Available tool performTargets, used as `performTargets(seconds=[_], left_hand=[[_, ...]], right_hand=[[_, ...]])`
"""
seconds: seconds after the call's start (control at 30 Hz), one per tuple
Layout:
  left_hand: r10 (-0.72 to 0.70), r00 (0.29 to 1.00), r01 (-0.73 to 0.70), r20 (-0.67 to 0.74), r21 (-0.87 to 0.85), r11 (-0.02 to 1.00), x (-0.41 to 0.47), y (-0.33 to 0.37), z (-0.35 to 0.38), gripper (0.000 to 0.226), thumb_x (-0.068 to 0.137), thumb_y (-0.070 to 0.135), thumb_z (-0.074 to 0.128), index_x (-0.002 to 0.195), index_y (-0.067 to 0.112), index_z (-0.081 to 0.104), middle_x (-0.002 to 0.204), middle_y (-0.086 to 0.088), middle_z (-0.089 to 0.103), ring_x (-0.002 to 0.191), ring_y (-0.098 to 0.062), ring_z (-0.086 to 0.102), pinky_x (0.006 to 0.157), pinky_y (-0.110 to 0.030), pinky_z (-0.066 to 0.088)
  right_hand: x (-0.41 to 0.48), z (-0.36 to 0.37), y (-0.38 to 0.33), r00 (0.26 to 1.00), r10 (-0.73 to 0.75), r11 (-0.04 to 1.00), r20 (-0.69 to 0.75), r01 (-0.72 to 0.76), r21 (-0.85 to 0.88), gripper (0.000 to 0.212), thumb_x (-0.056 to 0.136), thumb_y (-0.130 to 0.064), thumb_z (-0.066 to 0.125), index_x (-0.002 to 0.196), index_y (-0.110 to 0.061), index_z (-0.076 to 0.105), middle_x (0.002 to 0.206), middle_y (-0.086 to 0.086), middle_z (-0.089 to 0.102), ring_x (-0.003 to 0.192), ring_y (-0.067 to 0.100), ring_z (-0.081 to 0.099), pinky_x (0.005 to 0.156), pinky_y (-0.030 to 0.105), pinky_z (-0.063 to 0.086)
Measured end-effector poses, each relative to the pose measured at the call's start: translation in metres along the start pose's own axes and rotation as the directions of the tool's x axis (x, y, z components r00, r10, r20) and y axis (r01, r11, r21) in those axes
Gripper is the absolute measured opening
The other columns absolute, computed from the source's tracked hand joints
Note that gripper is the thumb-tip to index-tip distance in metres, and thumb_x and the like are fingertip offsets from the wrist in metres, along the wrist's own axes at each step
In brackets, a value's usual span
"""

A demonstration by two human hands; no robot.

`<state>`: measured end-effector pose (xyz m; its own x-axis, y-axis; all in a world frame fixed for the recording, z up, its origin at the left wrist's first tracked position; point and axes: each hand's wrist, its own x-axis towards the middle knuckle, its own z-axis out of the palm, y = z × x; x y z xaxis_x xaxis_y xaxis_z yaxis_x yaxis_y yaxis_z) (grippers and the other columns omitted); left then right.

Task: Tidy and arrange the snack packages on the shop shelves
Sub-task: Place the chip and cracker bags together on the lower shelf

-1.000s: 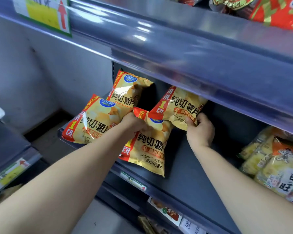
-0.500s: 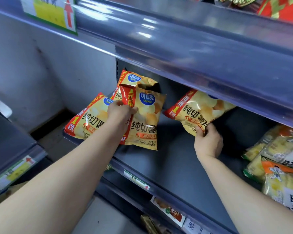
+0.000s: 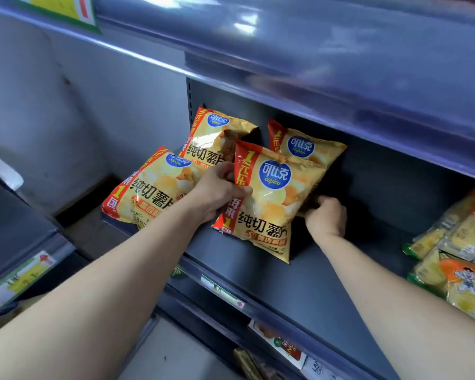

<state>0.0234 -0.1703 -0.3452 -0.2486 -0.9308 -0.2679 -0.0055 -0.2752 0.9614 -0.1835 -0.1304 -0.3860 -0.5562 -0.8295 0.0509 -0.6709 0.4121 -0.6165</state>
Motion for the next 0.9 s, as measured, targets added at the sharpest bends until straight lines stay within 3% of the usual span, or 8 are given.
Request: performTargets(seconds=[0.17,0.3,0.4,0.47,0.57,0.73,0.83,0.9], left_hand=[[0.081,0.996,-0.078,-0.035,0.100,0.992,0.011,0.003,0.022,0.064,0.075,-0.009,0.074,0.132,0.005,0.049,0.116,-0.011,0.064,0.109,-0.031,0.062,0.096,-0.050,0.050],[0.155,0.985,-0.137,-0.074,0.204,0.969,0.016,0.000,0.032,0.068,0.076,0.001,0.076,0.137,0.010,0.046,0.126,-0.011,0.059,0.116,-0.030,0.057,0.100,-0.050,0.048],[0.155,0.982,-0.124,-0.111,0.246,0.961,0.015,-0.005,0.035,0.067,0.079,0.007,0.075,0.139,0.013,0.044,0.126,-0.008,0.058,0.115,-0.028,0.057,0.098,-0.050,0.049],[0.156,0.981,-0.121,-0.115,0.266,0.956,0.013,-0.005,0.035,0.067,0.081,0.009,0.073,0.139,0.014,0.042,0.119,-0.004,0.059,0.111,-0.027,0.059,0.097,-0.048,0.050],[0.164,0.979,-0.125,-0.118,0.281,0.952,0.009,-0.003,0.036,0.064,0.081,0.006,0.072,0.138,0.014,0.043,0.108,0.001,0.057,0.104,-0.024,0.061,0.094,-0.045,0.052],[0.194,0.974,-0.152,-0.119,0.296,0.943,0.007,-0.004,0.031,0.074,0.074,0.012,0.079,0.139,0.014,0.043,0.122,-0.004,0.061,0.111,-0.022,0.059,0.096,-0.043,0.051],[0.301,0.946,-0.215,-0.123,0.461,0.861,0.002,0.008,0.009,0.063,0.078,0.015,0.076,0.135,0.011,0.049,0.122,0.004,0.058,0.111,-0.014,0.056,0.089,-0.025,0.045],[0.395,0.902,-0.197,-0.174,0.648,0.735,-0.001,0.019,-0.016,0.050,0.082,0.021,0.071,0.129,0.017,0.057,0.124,0.000,0.059,0.114,-0.019,0.056,0.090,-0.029,0.044]], right_hand=[[0.003,-0.004,0.003,0.988,0.110,0.971,0.105,-0.129,0.199,0.020,0.085,-0.002,0.056,0.102,0.002,0.066,0.105,0.019,0.068,0.098,0.032,0.064,0.072,0.029,0.042],[0.008,-0.011,0.011,0.969,0.148,0.917,0.198,-0.210,0.340,0.042,0.082,-0.001,0.057,0.124,-0.006,0.058,0.122,0.011,0.063,0.112,0.027,0.059,0.092,0.036,0.049],[0.007,-0.025,0.002,0.974,0.205,0.860,-0.094,-0.133,0.493,0.036,0.077,-0.007,0.045,0.105,-0.014,0.066,0.109,0.011,0.069,0.101,0.033,0.065,0.091,0.047,0.052],[0.003,-0.041,-0.017,0.921,0.255,0.827,-0.293,-0.051,0.559,0.033,0.080,-0.009,0.044,0.104,-0.008,0.066,0.110,0.017,0.067,0.104,0.036,0.062,0.093,0.041,0.048],[-0.012,-0.057,-0.045,0.913,0.058,0.889,-0.404,0.137,0.437,0.044,0.083,-0.017,0.043,0.120,0.001,0.059,0.125,0.022,0.059,0.113,0.035,0.055,0.097,0.038,0.041],[-0.038,-0.048,-0.087,0.845,-0.422,0.873,-0.328,0.476,0.105,0.026,0.083,-0.013,0.054,0.104,0.001,0.064,0.106,0.018,0.064,0.096,0.033,0.058,0.081,0.037,0.044],[-0.040,-0.032,-0.114,0.802,-0.532,0.819,-0.270,0.569,0.075,0.023,0.084,-0.011,0.055,0.101,0.001,0.066,0.102,0.020,0.066,0.093,0.027,0.056,0.080,0.033,0.038],[-0.039,-0.021,-0.130,0.823,-0.540,0.839,-0.178,0.544,-0.031,0.025,0.089,-0.018,0.054,0.105,-0.005,0.066,0.107,0.015,0.066,0.101,0.030,0.057,0.081,0.033,0.037]])
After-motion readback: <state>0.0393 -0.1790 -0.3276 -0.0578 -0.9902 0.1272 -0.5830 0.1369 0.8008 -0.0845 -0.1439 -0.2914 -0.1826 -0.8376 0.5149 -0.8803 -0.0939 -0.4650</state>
